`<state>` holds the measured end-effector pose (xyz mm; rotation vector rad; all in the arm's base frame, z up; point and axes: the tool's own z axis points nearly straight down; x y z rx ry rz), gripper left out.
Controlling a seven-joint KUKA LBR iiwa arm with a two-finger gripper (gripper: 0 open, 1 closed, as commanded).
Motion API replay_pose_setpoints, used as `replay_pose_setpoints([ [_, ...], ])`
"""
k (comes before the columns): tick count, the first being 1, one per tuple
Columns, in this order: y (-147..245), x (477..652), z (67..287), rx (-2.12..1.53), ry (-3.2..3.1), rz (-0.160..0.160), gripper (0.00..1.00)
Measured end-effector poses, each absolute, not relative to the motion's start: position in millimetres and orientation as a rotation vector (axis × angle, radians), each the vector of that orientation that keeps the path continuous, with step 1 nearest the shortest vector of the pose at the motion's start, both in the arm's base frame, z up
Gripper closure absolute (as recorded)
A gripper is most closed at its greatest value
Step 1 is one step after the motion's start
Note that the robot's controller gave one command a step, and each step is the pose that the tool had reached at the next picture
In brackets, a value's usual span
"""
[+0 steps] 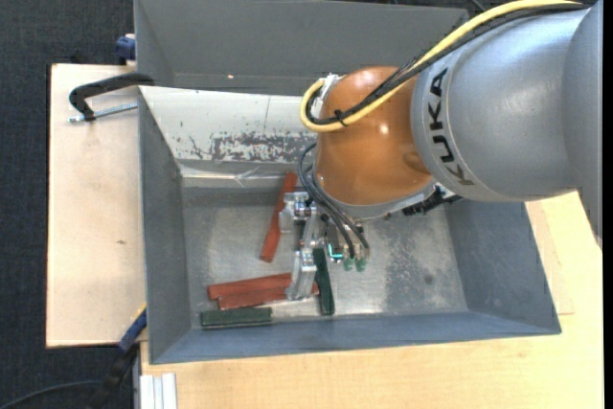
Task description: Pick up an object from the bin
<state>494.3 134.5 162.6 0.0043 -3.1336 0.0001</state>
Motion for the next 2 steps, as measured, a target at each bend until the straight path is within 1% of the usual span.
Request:
replay_pose_setpoints([
  [1,184,489.4,66,0.081,-3.133,-0.001,0.00],
  [2,113,494.1,102,0.024,-3.144,0.003,0.00],
])
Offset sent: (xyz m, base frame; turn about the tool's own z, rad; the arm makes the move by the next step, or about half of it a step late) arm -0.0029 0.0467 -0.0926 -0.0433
